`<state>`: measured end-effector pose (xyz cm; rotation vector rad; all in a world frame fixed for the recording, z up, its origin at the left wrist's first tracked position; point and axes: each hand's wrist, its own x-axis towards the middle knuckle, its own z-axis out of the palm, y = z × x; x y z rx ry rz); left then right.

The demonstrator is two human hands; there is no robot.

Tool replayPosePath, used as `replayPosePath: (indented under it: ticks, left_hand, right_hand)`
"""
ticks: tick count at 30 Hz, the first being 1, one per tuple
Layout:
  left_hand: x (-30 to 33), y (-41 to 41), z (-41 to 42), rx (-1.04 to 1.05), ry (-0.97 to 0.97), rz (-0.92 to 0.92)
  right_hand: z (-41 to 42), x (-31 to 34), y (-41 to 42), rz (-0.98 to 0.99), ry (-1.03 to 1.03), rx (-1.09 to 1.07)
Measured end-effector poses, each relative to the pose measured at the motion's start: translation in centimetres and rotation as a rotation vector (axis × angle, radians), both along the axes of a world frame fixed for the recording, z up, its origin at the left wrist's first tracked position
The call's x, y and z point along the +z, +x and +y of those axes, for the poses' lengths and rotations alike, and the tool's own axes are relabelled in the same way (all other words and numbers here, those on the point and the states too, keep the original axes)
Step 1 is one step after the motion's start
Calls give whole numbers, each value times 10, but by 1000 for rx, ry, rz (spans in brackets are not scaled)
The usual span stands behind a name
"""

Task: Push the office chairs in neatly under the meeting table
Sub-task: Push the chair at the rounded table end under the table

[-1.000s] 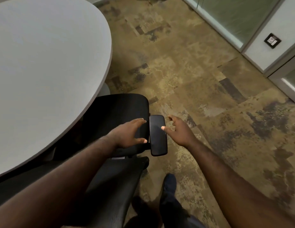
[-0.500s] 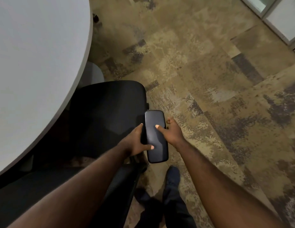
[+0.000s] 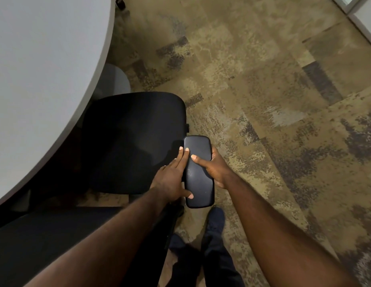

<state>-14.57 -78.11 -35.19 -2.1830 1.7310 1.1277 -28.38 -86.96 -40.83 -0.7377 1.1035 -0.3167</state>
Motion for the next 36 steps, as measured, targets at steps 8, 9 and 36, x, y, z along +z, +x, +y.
replayPosePath:
  ticks: [8,9,36]
  left_hand:
    - [-9,6,-5,-76,-23,-5]
    - [-10,6,-5,-67,-28,-5]
    - [78,28,-3,47,-146,-188]
  right_hand:
    - [9,-7,3,15,-8,-138]
    - [8,-7,4,17,-9,-133]
    - [-19,92,-29,747,-1104,796]
